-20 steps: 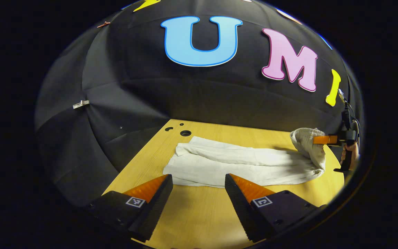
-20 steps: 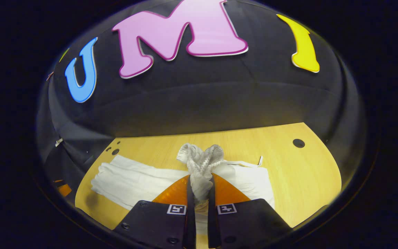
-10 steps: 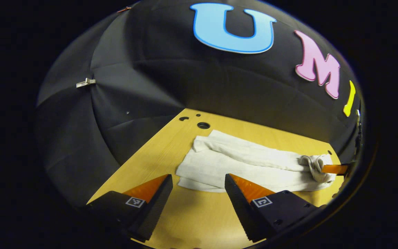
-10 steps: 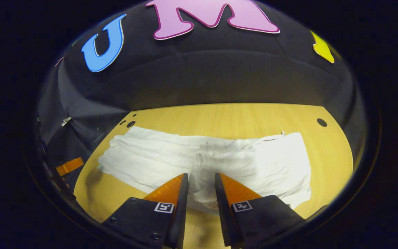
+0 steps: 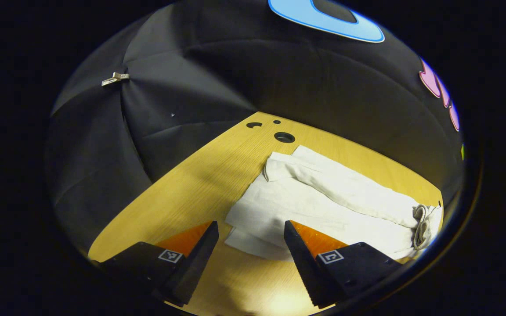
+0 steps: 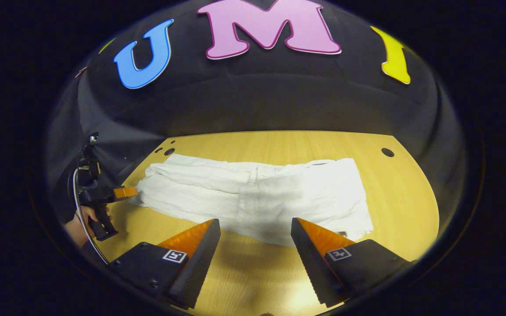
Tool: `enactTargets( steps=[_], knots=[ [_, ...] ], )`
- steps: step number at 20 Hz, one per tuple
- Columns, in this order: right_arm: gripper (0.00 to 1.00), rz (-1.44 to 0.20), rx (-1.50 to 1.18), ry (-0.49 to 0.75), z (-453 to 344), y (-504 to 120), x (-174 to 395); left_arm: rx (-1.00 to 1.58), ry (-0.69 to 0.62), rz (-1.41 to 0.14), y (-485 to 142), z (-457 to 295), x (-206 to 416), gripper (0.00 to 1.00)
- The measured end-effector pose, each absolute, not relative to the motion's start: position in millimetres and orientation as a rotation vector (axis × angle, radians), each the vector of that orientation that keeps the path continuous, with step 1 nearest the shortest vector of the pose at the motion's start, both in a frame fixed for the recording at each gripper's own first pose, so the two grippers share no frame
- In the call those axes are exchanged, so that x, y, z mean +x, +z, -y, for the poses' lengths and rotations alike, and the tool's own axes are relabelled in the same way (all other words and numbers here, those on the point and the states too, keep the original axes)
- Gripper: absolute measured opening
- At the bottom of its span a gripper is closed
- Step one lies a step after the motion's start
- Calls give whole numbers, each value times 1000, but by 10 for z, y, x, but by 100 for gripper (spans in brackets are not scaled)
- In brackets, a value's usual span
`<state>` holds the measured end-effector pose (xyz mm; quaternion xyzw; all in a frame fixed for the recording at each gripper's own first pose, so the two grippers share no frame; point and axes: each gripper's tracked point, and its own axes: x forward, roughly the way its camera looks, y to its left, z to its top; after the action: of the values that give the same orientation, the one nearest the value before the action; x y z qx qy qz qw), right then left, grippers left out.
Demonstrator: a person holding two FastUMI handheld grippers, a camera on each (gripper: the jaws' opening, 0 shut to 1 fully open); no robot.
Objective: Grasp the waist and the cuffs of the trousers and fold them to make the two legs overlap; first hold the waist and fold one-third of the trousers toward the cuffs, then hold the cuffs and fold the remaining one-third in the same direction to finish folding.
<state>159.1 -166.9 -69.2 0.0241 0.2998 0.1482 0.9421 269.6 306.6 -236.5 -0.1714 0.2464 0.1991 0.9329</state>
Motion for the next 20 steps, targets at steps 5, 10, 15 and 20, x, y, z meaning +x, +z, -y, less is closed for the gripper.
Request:
enactTargets(
  steps=[5,10,15,20],
  knots=[
    [99,-663,20,246,2081,-717,986,-299,453,-547,-2504,-3026,2801,98],
    [99,-732,33,222,2099,-956,438,-221,358,-574,-2506,-2931,2927,92],
    [99,-750,67,255,1939,-891,223,-193,306,-589,-2494,-2788,2975,65],
    [99,-718,24,233,2116,-745,293,-169,264,-630,-2471,-2617,2940,21]
  ],
)
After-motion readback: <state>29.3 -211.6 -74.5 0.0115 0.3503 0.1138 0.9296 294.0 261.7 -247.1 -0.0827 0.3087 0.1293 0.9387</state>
